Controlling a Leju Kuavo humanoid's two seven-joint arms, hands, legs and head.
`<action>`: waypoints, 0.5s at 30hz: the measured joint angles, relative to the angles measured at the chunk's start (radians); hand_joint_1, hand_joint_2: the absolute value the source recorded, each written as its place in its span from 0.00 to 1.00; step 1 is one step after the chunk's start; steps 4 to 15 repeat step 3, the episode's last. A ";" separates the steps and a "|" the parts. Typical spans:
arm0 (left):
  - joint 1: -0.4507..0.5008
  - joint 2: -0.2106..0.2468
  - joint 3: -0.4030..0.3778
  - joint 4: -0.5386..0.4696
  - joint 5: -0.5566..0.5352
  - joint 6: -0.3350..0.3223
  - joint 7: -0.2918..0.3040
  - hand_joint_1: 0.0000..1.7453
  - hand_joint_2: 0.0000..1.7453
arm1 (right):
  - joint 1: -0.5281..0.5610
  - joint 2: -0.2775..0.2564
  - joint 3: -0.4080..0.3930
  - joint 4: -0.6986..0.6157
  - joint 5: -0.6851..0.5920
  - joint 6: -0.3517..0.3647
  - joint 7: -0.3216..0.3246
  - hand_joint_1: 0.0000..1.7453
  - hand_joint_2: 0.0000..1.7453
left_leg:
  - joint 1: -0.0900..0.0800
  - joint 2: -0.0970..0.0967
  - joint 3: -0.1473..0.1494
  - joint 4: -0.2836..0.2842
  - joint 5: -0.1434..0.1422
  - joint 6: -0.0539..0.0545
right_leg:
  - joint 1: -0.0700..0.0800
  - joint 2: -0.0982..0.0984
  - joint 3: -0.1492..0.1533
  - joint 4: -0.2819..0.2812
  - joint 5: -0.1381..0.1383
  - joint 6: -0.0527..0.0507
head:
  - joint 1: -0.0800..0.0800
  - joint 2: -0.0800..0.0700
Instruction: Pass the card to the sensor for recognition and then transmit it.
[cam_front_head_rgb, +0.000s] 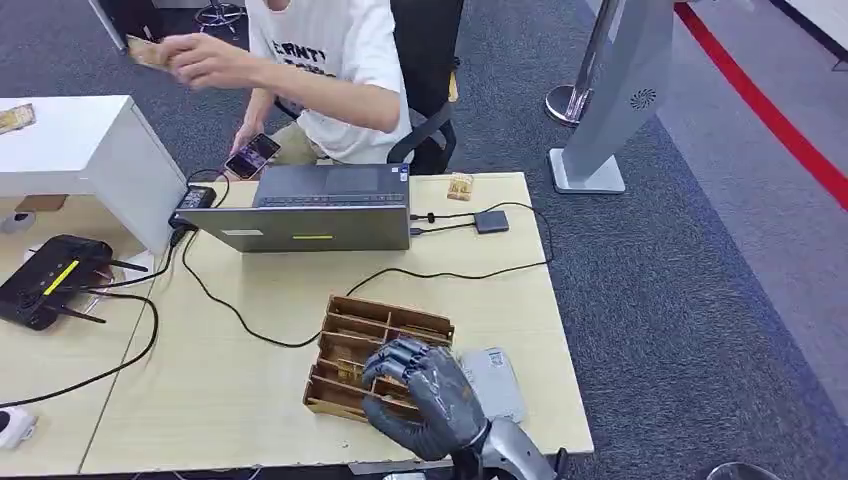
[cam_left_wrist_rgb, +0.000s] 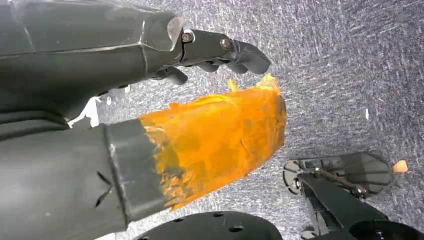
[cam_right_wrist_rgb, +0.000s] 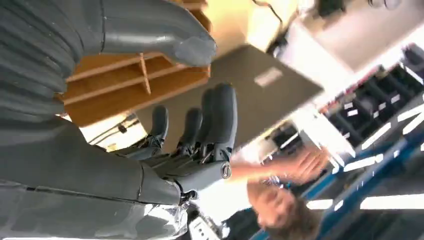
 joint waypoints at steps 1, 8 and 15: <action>0.000 0.000 0.001 0.000 0.000 0.000 0.000 0.00 0.00 | 0.001 -0.006 0.008 0.006 0.006 0.005 0.002 0.58 1.00 | 0.000 0.000 0.000 0.000 0.000 0.000 | 0.000 0.000 0.000 0.000 0.000 0.000 | 0.000 0.000; 0.000 0.000 0.003 0.000 0.000 0.000 -0.001 0.00 0.00 | 0.002 -0.013 0.016 0.016 0.012 0.010 0.004 0.59 1.00 | 0.000 0.000 0.000 0.000 0.000 0.000 | 0.000 0.000 0.000 0.000 0.000 0.000 | 0.000 0.000; 0.000 0.000 0.003 0.000 0.000 0.000 -0.001 0.00 0.00 | 0.002 -0.013 0.016 0.016 0.012 0.010 0.004 0.59 1.00 | 0.000 0.000 0.000 0.000 0.000 0.000 | 0.000 0.000 0.000 0.000 0.000 0.000 | 0.000 0.000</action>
